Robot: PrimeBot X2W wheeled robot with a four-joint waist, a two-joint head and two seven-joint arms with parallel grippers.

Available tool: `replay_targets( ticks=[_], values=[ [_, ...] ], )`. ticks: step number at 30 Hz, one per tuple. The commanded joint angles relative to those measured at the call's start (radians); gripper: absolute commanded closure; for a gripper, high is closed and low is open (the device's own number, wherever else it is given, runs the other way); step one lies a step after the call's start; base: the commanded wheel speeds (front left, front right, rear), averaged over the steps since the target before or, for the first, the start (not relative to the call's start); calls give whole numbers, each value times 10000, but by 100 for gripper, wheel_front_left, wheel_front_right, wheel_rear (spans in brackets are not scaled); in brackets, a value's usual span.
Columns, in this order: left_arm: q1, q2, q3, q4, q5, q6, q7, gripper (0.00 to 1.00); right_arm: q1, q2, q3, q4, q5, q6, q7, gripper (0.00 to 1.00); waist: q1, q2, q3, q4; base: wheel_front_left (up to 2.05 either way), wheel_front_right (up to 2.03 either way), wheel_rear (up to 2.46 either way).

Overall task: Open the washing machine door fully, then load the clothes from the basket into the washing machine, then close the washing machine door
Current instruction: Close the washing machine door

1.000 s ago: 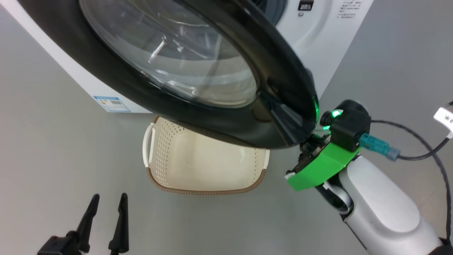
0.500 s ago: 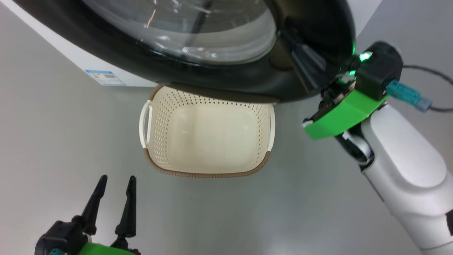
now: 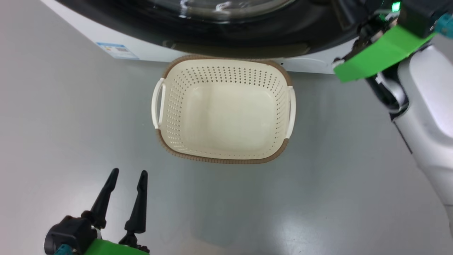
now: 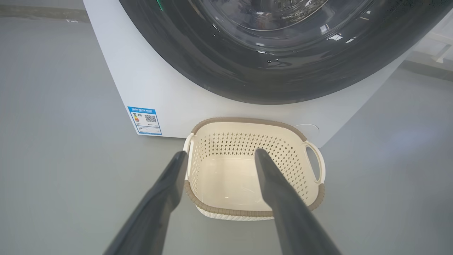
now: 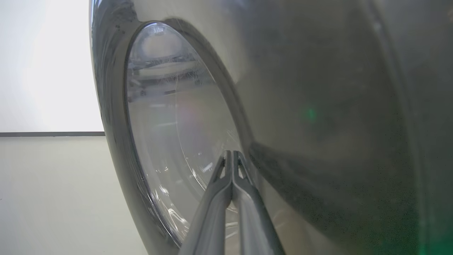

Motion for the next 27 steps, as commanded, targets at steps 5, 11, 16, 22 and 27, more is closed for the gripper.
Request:
replay_targets(
  ticks=[5, 11, 16, 22, 27],
  values=[
    [-135, 113, 277, -259, 17, -13, -65, 0, -642, 67, -65, 153, -69, 16, -44, 100, 0, -1, 218, 289, 0, 0, 0],
    [-128, 86, 407, -183, 18, -13, -65, 0, -767, 88, -104, 264, -72, 16, -44, 100, 0, -1, 34, 192, 0, 0, 0],
    [-121, 67, 404, -179, 6, -13, -65, 0, -662, 131, -18, 279, -57, 16, -44, 100, 0, -1, -69, 40, 0, 0, 0],
    [-95, 153, 453, -117, -51, -13, -65, 0, -387, 253, 39, 306, -32, 16, -44, 100, 0, -1, -293, -147, 0, 0, 0],
    [-3, 186, 501, -44, -81, -14, -65, 0, -16, 361, 190, 309, 32, 16, -44, 100, 0, -1, -746, -338, 0, 0, 0]
  ],
)
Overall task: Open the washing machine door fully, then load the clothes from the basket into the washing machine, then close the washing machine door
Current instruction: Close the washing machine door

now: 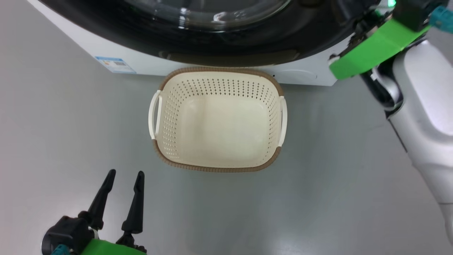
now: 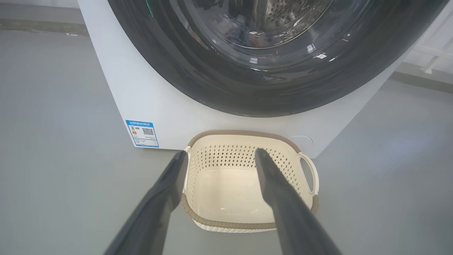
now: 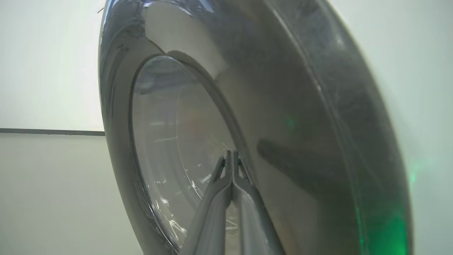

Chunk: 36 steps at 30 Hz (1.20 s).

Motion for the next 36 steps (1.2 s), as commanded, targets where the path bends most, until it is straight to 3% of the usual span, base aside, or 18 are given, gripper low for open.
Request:
replay_targets(
  ticks=[1, 12, 13, 16, 17, 18, 19, 36],
  values=[
    [23, 187, 372, -118, -71, -14, -65, 0, 470, 224, 166, -228, 26, 12, -19, 100, 0, 0, -351, -180, 0, 0, 0],
    [472, 23, 225, 224, -210, -14, -65, 0, 1762, 97, 613, -672, 181, 12, -19, 100, 0, 0, -1971, -737, 0, 0, 0],
    [534, 2, 230, 258, -219, -14, -65, 0, 1928, 86, 607, -732, 187, 12, -19, 95, 0, 0, -2134, -792, 0, 0, 0],
    [726, -56, 234, 364, -245, -14, -65, 0, 2522, 73, 587, -920, 198, 12, -19, 55, 0, 0, -2635, -982, 0, 0, 0],
    [787, -76, 240, 390, -251, -14, -65, 0, 2728, 63, 548, -978, 189, 12, -19, 22, 0, 0, -2796, -1050, 0, 0, 0],
    [848, -99, 255, 408, -258, -14, -65, 0, 2945, 59, 508, -1039, 182, 12, -19, 7, 0, 0, -2954, -1122, 0, 0, 0],
    [912, -123, 275, 426, -256, -14, -65, 0, 3164, 48, 490, -1107, 161, 12, -19, 0, 0, 0, -3107, -1197, 0, 0, 0],
    [1731, -494, 713, 608, -149, -14, -65, 0, 6965, -152, -711, -2389, -339, 12, -19, 0, 0, 0, -4568, -2354, 0, 0, 0]
  ],
)
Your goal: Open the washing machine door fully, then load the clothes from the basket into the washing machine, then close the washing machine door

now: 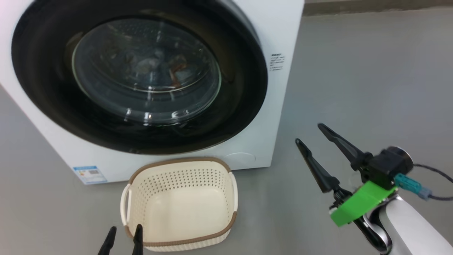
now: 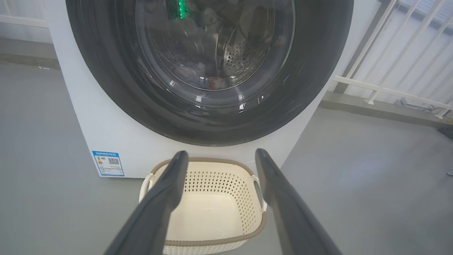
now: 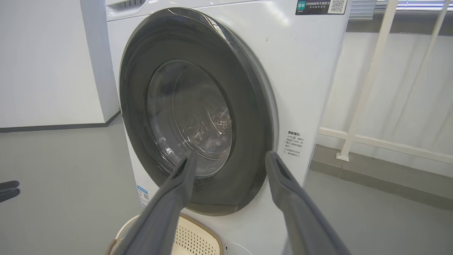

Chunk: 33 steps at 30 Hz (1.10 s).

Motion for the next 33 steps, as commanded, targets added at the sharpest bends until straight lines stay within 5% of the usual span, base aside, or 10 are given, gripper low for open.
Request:
replay_targets(
  ticks=[1, 33],
  values=[
    [-146, -31, 347, -150, 13, -14, -65, 0, 353, -84, -143, -366, -147, 12, -21, 0, 0, 0, -407, -441, 0, 0, 0],
    [163, -124, 502, 42, -147, -14, -65, 0, 4460, 1250, -3219, -1230, -948, 12, -21, 0, 0, 0, -975, -655, 0, 0, 0]
  ],
)
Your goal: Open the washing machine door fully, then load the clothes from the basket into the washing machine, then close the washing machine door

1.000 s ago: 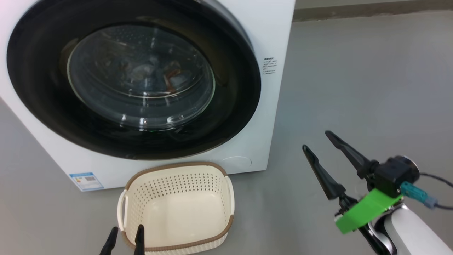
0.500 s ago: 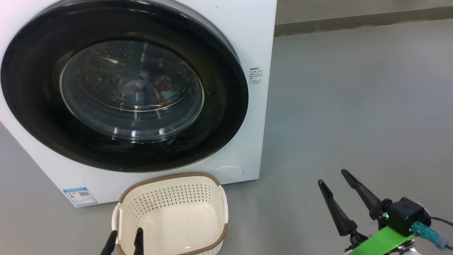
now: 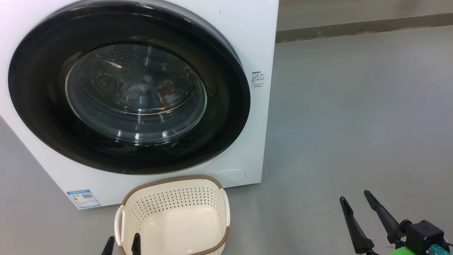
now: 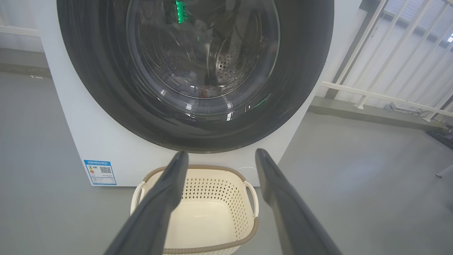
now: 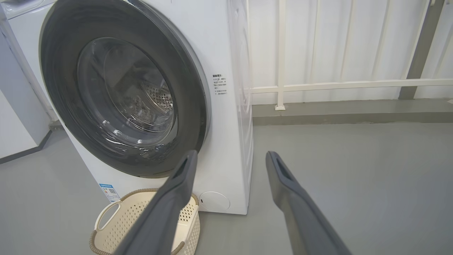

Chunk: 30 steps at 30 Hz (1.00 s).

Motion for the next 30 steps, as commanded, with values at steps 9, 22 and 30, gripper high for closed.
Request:
replay_targets(
  ticks=[9, 22, 30],
  values=[
    [-94, 23, 385, -247, -67, -14, -65, 0, -38, 20, 109, -188, -122, 12, -46, 0, 0, 0, -3, 30, 0, 0, 0],
    [163, -71, 11, 395, -84, 3, 24, 100, 108, 301, 38, 553, 82, 0, 18, 100, 0, 0, -7, 103, 0, 0, 0],
    [-14, -18, 82, 429, -951, 11, 215, 100, 5, 365, -66, 606, 936, 1, 219, 100, 14, 0, 10, 155, 0, 0, 0]
  ],
)
